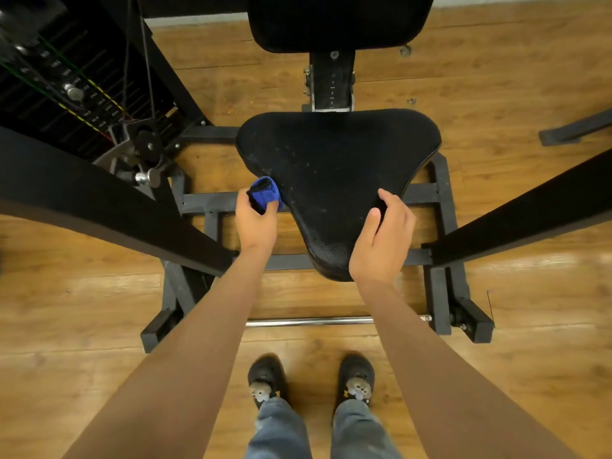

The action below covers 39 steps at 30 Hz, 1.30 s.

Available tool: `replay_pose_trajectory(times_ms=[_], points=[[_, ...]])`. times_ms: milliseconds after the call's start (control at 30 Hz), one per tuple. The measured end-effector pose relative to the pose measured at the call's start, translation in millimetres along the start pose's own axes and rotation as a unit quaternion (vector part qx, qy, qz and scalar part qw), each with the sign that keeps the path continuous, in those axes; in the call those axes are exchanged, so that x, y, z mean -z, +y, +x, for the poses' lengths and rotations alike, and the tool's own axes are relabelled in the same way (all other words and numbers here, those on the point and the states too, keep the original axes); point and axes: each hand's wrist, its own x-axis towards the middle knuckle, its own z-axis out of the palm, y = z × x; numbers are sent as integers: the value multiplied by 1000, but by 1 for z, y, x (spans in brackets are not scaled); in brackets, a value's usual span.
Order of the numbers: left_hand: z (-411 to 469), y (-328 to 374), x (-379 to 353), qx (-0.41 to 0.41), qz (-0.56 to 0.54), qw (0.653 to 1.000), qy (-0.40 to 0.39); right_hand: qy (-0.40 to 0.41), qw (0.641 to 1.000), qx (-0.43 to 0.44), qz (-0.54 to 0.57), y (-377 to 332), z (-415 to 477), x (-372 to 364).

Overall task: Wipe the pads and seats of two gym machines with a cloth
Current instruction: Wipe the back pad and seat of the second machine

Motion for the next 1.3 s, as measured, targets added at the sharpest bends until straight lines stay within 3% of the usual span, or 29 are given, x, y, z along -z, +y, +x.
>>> replay_pose_trajectory(times_ms=[200,500,800,1000,1200,1300], points=[[42,5,10,6,47,999,-4,5,1000,-10,3,3,0,-1],[99,13,40,-53,70,996,-23,-2,1000,15,-2,7,0,-2],[142,75,29,-154,249,953,-74,-2,999,27,17,8,-1,-4],[96,87,-12,-232,287,908,-197,0,999,36,19,9,0,-3],[25,70,4,-289,265,882,-259,-4,999,46,23,10,1,-3],[31,64,21,-286,275,888,-234,-2,999,45,18,10,1,-3]])
